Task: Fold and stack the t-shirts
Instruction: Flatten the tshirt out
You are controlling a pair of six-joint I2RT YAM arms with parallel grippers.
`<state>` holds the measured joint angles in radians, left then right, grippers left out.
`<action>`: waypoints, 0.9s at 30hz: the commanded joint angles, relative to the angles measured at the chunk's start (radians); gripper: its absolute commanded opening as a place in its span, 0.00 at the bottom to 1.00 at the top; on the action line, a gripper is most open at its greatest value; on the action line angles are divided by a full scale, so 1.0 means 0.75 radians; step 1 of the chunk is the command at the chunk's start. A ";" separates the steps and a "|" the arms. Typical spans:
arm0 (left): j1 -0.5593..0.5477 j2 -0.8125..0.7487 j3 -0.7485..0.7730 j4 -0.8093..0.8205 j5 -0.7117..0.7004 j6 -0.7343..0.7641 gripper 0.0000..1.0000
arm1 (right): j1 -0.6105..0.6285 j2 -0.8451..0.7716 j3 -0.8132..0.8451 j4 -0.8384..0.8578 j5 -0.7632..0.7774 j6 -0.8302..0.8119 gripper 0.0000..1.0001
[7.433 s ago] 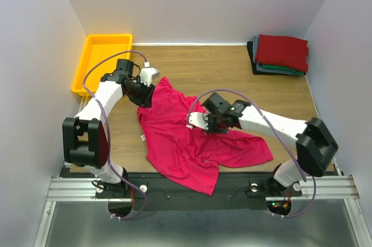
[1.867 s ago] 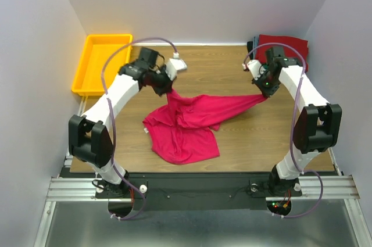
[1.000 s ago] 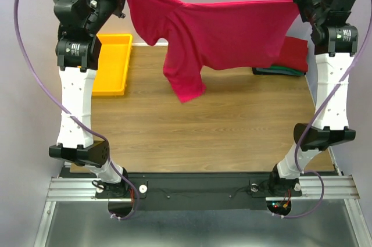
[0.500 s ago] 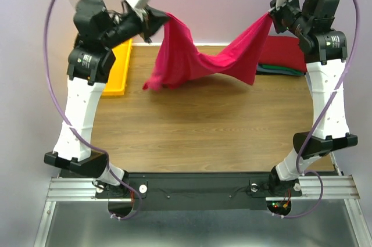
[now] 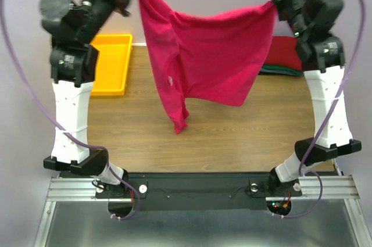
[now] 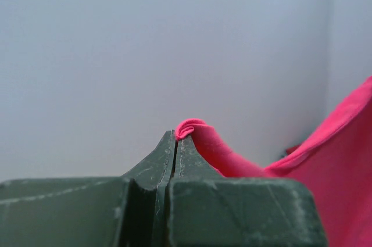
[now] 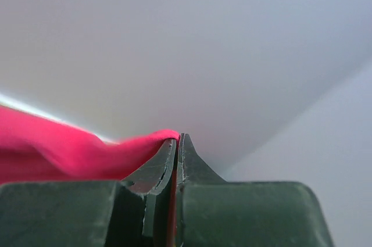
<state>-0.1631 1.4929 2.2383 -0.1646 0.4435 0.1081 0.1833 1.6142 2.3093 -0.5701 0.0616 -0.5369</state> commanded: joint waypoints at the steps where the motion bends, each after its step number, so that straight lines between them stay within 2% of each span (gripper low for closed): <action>1: -0.218 0.010 -0.022 -0.091 0.196 0.087 0.00 | 0.238 -0.060 -0.154 0.022 -0.041 0.004 0.01; 4: -0.218 0.000 -0.019 -0.063 0.068 0.054 0.00 | 0.255 -0.001 -0.061 0.022 0.079 0.019 0.01; 5: -0.157 -0.005 -0.009 -0.045 0.015 0.046 0.00 | 0.249 0.009 0.001 0.024 0.183 -0.032 0.00; 6: -0.157 -0.011 -0.002 -0.044 0.014 0.026 0.00 | 0.234 0.018 0.001 0.030 0.210 -0.049 0.00; 8: -0.028 -0.021 0.000 0.043 -0.023 -0.019 0.00 | 0.210 0.014 0.044 0.069 0.257 -0.094 0.01; 11: 0.050 -0.015 0.053 0.070 -0.090 0.009 0.00 | 0.208 0.008 0.069 0.157 0.337 -0.167 0.00; 16: 0.068 -0.054 0.094 0.148 -0.168 0.119 0.00 | 0.208 0.016 0.177 0.247 0.423 -0.258 0.01; 20: 0.068 -0.174 -0.029 0.209 -0.201 0.214 0.00 | 0.208 -0.058 0.192 0.275 0.429 -0.284 0.01; 27: 0.068 -0.558 -0.352 0.352 -0.150 0.249 0.00 | 0.208 -0.389 -0.021 0.280 0.350 -0.221 0.00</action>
<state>-0.1112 1.2362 2.0190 -0.0711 0.3225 0.2623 0.3359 1.4551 2.3260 -0.4511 0.3389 -0.7250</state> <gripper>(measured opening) 0.033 0.024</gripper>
